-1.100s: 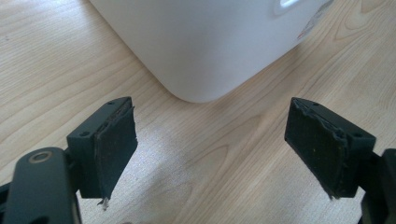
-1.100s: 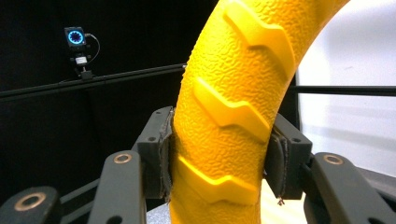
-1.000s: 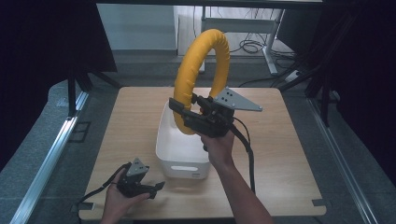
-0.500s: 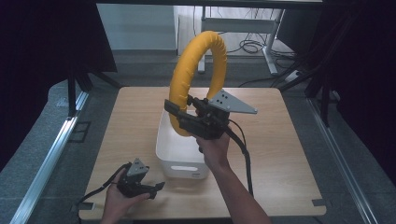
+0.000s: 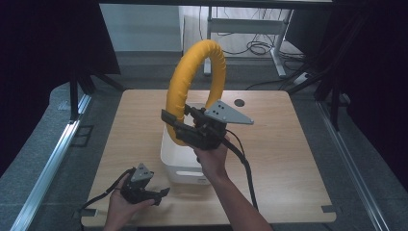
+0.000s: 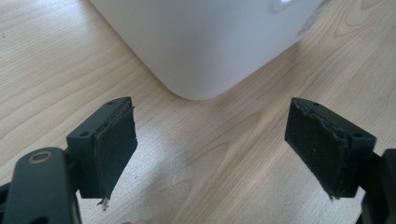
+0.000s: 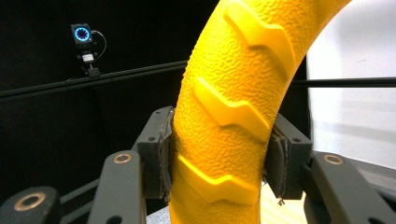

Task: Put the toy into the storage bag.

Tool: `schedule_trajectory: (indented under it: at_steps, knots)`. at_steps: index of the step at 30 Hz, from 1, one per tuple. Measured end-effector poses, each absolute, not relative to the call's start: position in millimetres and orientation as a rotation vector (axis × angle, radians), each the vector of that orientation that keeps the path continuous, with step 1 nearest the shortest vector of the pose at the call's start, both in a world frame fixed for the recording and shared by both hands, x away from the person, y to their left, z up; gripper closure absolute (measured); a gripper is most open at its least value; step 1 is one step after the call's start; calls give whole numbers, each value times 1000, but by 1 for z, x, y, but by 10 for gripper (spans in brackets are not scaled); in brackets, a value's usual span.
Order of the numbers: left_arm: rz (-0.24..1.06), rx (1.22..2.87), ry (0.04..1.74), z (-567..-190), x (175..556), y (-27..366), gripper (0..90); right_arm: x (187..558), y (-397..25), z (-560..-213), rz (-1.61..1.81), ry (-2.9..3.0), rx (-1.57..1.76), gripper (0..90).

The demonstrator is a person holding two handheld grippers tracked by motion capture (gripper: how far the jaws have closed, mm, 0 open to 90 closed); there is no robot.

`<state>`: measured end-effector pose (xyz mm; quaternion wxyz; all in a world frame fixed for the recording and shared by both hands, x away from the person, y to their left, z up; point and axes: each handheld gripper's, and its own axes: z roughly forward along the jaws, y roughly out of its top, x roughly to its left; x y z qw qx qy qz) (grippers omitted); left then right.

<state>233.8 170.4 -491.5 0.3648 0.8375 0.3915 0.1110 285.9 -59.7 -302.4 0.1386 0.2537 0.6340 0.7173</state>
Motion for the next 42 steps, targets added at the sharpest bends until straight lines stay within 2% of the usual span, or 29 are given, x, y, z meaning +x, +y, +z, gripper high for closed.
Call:
schedule_trajectory:
  at_steps: [42]
  knots:
    - [282, 2144, 1004, -491, 233, 171, 169, 271, -30, -343, 2070, 1738, 821, 496]
